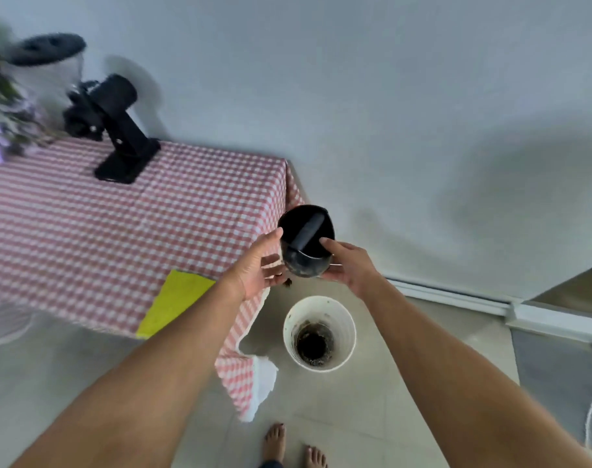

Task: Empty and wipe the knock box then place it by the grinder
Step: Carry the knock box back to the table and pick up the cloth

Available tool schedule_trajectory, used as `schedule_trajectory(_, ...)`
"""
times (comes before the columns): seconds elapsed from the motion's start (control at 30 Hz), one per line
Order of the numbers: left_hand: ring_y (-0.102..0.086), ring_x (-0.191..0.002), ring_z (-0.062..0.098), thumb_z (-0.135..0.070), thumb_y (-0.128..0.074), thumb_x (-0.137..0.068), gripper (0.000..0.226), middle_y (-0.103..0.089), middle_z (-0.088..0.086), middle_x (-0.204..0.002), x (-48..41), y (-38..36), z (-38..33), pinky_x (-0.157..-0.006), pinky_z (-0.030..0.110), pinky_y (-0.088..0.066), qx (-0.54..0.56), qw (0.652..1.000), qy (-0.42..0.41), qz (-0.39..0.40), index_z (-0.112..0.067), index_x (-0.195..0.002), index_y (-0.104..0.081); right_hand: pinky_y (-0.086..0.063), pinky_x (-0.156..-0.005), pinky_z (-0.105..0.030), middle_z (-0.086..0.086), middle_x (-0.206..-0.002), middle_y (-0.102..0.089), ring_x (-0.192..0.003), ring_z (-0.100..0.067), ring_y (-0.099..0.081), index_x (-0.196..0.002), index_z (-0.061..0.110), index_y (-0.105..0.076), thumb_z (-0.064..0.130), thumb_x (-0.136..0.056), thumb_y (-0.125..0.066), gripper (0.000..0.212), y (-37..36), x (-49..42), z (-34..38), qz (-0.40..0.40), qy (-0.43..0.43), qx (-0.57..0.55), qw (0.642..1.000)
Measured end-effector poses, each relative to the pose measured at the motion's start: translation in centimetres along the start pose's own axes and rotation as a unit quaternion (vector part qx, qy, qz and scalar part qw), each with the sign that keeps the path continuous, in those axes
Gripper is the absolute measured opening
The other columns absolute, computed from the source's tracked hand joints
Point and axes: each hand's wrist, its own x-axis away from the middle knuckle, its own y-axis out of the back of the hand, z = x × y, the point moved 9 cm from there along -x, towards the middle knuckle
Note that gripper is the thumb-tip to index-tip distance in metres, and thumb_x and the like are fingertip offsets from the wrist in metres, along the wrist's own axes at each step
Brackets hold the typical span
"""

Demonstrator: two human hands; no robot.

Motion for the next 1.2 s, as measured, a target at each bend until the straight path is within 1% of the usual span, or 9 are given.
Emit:
schedule_trajectory(0.07,-0.059,-0.085,0.028,-0.061,-0.083,-0.054,0.073,-0.055,0.011,-0.105,2.2,1.1,-0.9,-0.082,0.045,-0.054,0.032,0.999,-0.019,-0.017,-0.029,-0.116,-0.060,-0.062,-0.068,-0.039,-0.016,-0.098,-0.072,-0.079,-0.034,-0.072,-0.109,0.006,-0.066,0.026,-0.084,-0.077,0.034,-2.1,1.0,1.4,-0.011,0.013,0.001,1.000)
schedule_trajectory(0.13,-0.059,-0.092,0.031,-0.061,-0.078,-0.070,0.067,-0.058,0.013,-0.110,4.1,1.5,-1.6,-0.081,0.044,-0.055,0.047,0.998,-0.031,-0.015,-0.024,-0.122,-0.059,-0.062,-0.074,-0.044,-0.018,-0.097,-0.074,-0.084,-0.035,-0.074,-0.098,0.009,-0.067,0.028,-0.081,-0.080,0.028,-4.6,1.8,2.3,-0.013,0.024,0.004,1.000)
schedule_trajectory(0.23,-0.062,-0.096,0.034,-0.057,-0.068,-0.083,0.046,-0.061,0.016,-0.113,6.9,2.6,-3.1,-0.086,0.046,-0.053,0.069,0.996,-0.050,-0.026,-0.023,-0.114,-0.062,-0.062,-0.074,-0.051,-0.019,-0.097,-0.075,-0.083,-0.035,-0.075,-0.100,0.005,-0.069,0.032,-0.074,-0.084,0.041,-8.2,3.1,3.2,-0.005,0.036,0.013,0.999)
schedule_trajectory(0.33,-0.065,-0.094,0.034,-0.058,-0.076,-0.073,0.059,-0.059,0.019,-0.117,9.4,5.3,-4.5,-0.081,0.046,-0.055,0.095,0.991,-0.077,-0.057,-0.022,-0.117,-0.062,-0.062,-0.072,-0.051,-0.019,-0.096,-0.075,-0.082,-0.034,-0.075,-0.104,0.001,-0.068,0.036,-0.070,-0.086,0.052,-12.0,4.7,3.5,0.036,0.042,0.029,0.998)
schedule_trajectory(0.47,-0.062,-0.104,0.035,-0.048,-0.070,-0.086,0.044,-0.059,0.019,-0.119,12.6,9.4,-5.8,-0.103,0.052,-0.050,0.123,0.981,-0.105,-0.104,-0.021,-0.119,-0.060,-0.062,-0.076,-0.046,-0.017,-0.096,-0.074,-0.085,-0.033,-0.074,-0.092,0.008,-0.067,0.033,-0.078,-0.082,0.032,-17.3,6.8,4.1,0.098,0.060,0.052,0.992)
schedule_trajectory(0.63,-0.061,-0.117,0.039,-0.047,-0.068,-0.089,0.036,-0.059,0.020,-0.129,16.3,15.1,-8.7,-0.103,0.051,-0.052,0.127,0.970,-0.141,-0.155,-0.022,-0.114,-0.060,-0.055,-0.092,-0.044,-0.011,-0.113,-0.070,-0.101,-0.031,-0.069,-0.108,0.014,-0.064,0.046,-0.084,-0.073,0.041,-24.0,8.3,5.4,0.198,0.068,0.065,0.976)
schedule_trajectory(0.83,-0.062,-0.118,0.037,-0.048,-0.070,-0.087,0.050,-0.057,0.015,-0.134,20.2,22.8,-12.3,-0.081,0.045,-0.060,0.091,0.971,-0.157,-0.153,-0.021,-0.128,-0.058,-0.053,-0.088,-0.046,-0.024,-0.110,-0.062,-0.095,-0.035,-0.064,-0.130,0.009,-0.047,0.053,-0.091,-0.058,0.060,-32.1,8.6,8.0,0.269,0.034,0.086,0.959)
schedule_trajectory(0.97,-0.066,-0.114,0.039,-0.053,-0.079,-0.077,0.071,-0.057,0.020,-0.135,22.3,28.0,-14.0,-0.084,0.047,-0.061,0.080,0.974,-0.151,-0.148,-0.021,-0.136,-0.055,-0.058,-0.078,-0.046,-0.022,-0.131,-0.056,-0.103,-0.041,-0.065,-0.137,0.007,-0.048,0.066,-0.069,-0.071,0.094,-38.1,9.1,7.2,0.316,0.014,0.117,0.941)
schedule_trajectory(1.2,-0.066,-0.113,0.039,-0.063,-0.081,-0.067,0.081,-0.057,0.024,-0.132,24.8,37.1,-16.0,-0.090,0.048,-0.060,0.082,0.974,-0.141,-0.160,-0.021,-0.133,-0.058,-0.058,-0.085,-0.048,-0.028,-0.126,-0.059,-0.110,-0.044,-0.063,-0.129,0.008,-0.052,0.067,-0.072,-0.069,0.084,-48.3,10.0,5.2,0.343,-0.010,0.128,0.931)
